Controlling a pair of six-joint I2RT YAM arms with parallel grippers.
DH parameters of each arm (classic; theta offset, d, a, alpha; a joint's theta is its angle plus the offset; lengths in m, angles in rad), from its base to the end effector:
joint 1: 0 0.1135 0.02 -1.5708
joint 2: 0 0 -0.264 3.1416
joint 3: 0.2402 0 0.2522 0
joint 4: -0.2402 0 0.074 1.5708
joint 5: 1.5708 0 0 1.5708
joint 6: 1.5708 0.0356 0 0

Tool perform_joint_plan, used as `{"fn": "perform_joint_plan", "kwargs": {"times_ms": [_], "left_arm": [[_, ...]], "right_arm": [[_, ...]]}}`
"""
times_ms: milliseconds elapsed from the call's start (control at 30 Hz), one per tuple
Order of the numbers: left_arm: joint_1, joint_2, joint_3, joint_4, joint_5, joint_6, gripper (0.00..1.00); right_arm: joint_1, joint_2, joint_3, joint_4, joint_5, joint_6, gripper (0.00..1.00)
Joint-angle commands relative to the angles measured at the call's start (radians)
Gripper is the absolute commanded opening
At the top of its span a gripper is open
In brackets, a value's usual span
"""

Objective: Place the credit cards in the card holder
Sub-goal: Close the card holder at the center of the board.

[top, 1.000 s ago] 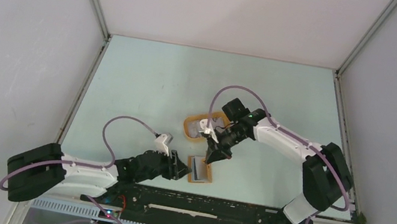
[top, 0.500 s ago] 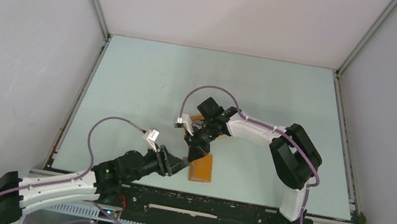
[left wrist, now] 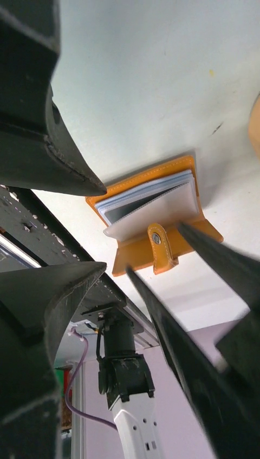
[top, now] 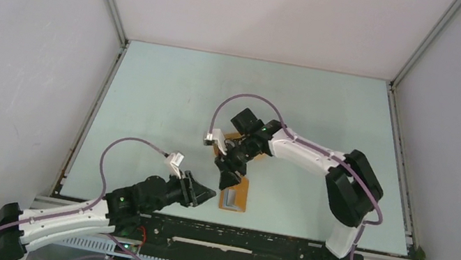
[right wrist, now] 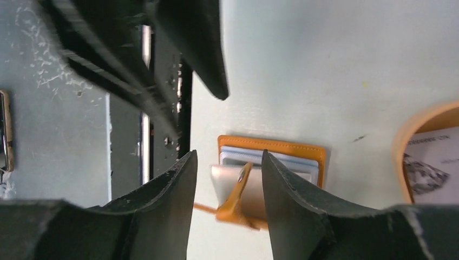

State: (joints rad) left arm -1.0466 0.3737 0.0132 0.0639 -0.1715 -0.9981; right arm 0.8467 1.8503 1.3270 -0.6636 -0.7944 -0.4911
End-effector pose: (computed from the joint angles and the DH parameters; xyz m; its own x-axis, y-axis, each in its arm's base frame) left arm 0.0698 -0.1086 0.1477 -0.7275 -0.3961 -0.5602 0.2951 0.5565 -0.7767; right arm 0.2274 0.2955 0.2051 -0.2106 -0.7370 -0.6422 -0.9086 -0.0947 0.4067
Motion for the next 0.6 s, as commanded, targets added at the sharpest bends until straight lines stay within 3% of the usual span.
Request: {"fn": "perform_joint_plan", "kwargs": {"times_ms": [0, 133, 233, 367, 567], "left_arm": [[0.005, 0.023, -0.053, 0.050, 0.021, 0.045, 0.54], [0.005, 0.027, -0.064, 0.104, 0.024, 0.060, 0.63], [0.005, 0.032, -0.084, 0.168, 0.020, 0.068, 0.73], [0.006, 0.074, -0.084, 0.243, 0.007, 0.125, 0.82], [0.031, 0.191, -0.050, 0.309, 0.023, 0.241, 0.83]], "right_arm": [[-0.042, -0.158, 0.050, -0.116, -0.066, -0.134, 0.56], [-0.087, -0.229, 0.006, -0.184, -0.025, -0.257, 0.53], [-0.117, -0.231, -0.061, -0.202, 0.019, -0.325, 0.46], [-0.123, -0.161, -0.092, -0.167, 0.056, -0.286, 0.30], [-0.085, -0.062, -0.058, -0.149, 0.109, -0.219, 0.18]]}}
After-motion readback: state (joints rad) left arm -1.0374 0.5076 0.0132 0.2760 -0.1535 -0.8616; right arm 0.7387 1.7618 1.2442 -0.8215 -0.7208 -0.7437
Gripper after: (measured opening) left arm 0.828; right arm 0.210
